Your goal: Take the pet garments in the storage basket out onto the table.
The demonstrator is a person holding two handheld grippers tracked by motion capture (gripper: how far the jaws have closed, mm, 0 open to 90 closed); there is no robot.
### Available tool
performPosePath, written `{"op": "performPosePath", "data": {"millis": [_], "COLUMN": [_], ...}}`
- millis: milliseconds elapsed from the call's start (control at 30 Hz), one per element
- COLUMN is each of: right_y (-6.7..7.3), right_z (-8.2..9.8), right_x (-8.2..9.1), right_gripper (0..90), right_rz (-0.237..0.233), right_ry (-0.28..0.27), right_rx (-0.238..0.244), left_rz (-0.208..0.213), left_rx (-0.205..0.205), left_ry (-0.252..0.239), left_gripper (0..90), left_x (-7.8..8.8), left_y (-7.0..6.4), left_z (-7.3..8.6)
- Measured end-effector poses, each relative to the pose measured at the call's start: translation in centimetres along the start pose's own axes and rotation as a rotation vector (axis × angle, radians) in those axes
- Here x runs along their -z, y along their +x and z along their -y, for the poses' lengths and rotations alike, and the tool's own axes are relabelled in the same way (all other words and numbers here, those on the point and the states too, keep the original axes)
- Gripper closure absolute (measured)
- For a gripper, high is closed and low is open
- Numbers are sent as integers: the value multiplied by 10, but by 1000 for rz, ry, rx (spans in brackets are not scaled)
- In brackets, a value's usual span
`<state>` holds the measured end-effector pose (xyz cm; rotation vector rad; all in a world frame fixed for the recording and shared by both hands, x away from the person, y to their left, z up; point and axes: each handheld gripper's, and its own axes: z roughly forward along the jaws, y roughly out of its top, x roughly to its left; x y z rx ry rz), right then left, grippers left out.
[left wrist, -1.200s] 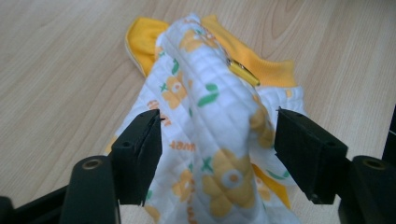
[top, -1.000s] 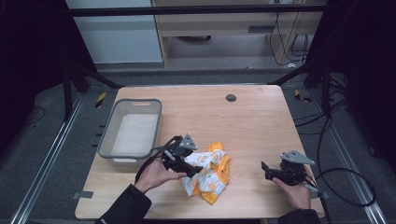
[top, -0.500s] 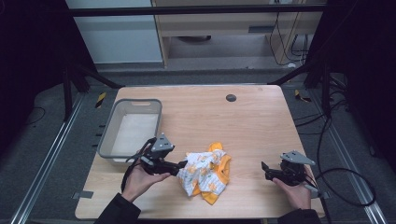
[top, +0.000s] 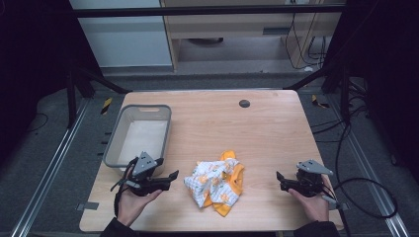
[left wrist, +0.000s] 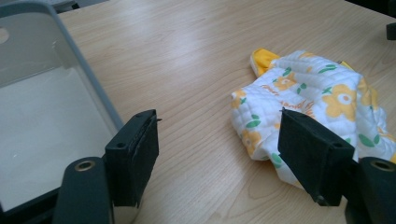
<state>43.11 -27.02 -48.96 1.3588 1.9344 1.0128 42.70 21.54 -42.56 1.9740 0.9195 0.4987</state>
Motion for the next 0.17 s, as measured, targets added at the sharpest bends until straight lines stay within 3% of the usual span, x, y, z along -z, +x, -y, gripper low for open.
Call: {"op": "performPosePath", "data": {"millis": [167], "right_y": [0], "right_z": [0], "right_x": [0], "right_gripper": [86], "right_rz": [0], "right_ry": [0], "right_rx": [4], "left_rz": [-30], "left_rx": [21], "left_ry": [-29], "left_gripper": [288], "left_x": [8], "left_y": [5], "left_z": [7]}}
